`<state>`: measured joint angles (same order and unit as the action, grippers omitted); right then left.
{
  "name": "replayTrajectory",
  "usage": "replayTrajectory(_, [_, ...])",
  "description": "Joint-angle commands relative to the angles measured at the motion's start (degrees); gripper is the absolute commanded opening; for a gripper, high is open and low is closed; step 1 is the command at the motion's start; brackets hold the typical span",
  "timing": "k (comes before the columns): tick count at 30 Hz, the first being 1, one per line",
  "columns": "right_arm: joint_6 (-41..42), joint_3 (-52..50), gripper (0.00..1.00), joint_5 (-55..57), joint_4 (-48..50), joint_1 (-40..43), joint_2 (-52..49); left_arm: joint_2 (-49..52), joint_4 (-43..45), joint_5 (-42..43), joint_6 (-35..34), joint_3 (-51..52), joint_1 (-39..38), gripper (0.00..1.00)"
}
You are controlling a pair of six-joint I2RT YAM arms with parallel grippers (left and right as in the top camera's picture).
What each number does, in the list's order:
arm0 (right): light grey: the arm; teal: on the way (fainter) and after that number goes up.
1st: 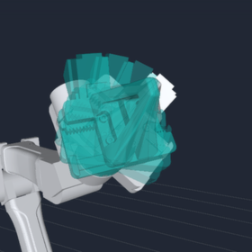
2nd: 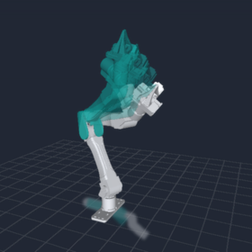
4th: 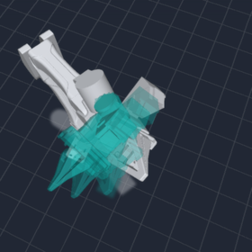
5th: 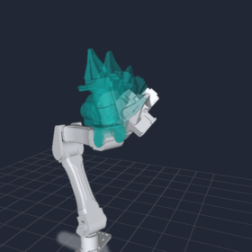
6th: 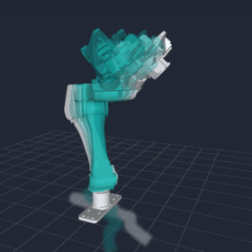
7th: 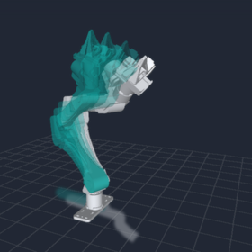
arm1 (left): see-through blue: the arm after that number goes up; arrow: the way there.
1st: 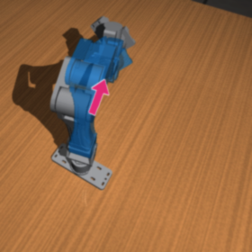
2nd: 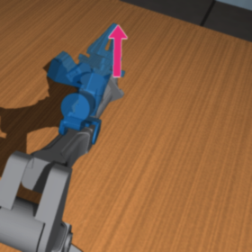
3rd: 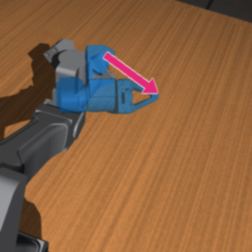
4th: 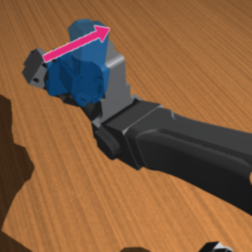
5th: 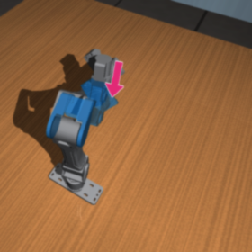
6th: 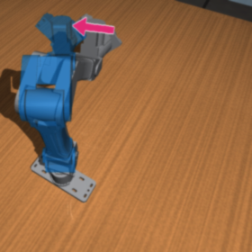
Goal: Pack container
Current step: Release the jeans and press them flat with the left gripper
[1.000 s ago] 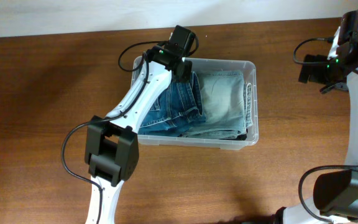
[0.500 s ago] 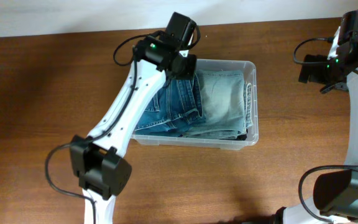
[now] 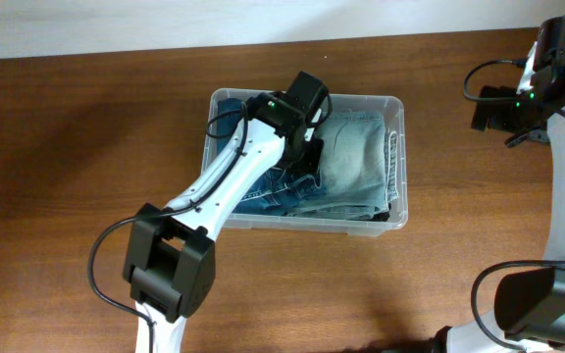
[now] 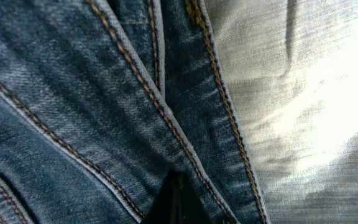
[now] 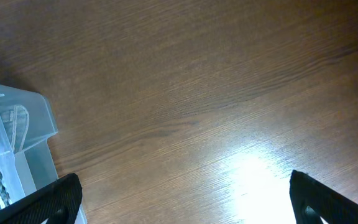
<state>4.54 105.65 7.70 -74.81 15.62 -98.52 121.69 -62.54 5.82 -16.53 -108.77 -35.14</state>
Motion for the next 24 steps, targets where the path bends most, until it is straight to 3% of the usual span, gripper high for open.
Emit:
replayTrajectory(1, [0.44, 0.44, 0.99, 0.50, 0.02, 0.17, 0.22, 0.48, 0.09, 0.90, -0.79, 1.22, 0.39, 0.00])
replayTrajectory(8, [0.44, 0.44, 0.99, 0.50, 0.02, 0.17, 0.22, -5.03, -5.60, 0.42, -0.55, -12.15, 4.17, 0.01])
replayTrajectory(10, [0.44, 0.44, 0.99, 0.50, 0.02, 0.17, 0.22, -8.04, -7.19, 0.20, -0.55, -15.23, 5.81, 0.11])
replayTrajectory(12, [0.44, 0.44, 0.99, 0.50, 0.02, 0.17, 0.22, -11.47, -7.91, 0.22, -0.55, -16.94, 7.80, 0.34])
replayTrajectory(15, [0.44, 0.44, 0.99, 0.48, 0.02, 0.17, 0.22, -16.31, -10.51, 0.22, -0.57, -17.11, 9.99, 0.61])
replayTrajectory(16, [0.44, 0.44, 0.99, 0.50, 0.02, 0.17, 0.22, -17.57, -11.69, 0.24, -0.59, -17.11, 10.45, 0.95])
replayTrajectory(17, [0.44, 0.44, 0.99, 0.50, 0.02, 0.17, 0.22, -19.04, -13.29, 0.22, -0.57, -17.11, 10.86, 1.00])
replayTrajectory(21, [0.44, 0.44, 0.99, 0.50, 0.02, 0.17, 0.22, -22.21, -17.09, 0.22, -0.57, -17.11, 11.19, 1.00])
replayTrajectory(24, [0.44, 0.44, 0.99, 0.50, 0.02, 0.17, 0.22, -23.23, -20.52, -4.59, 0.98, -17.11, 11.19, 1.00])
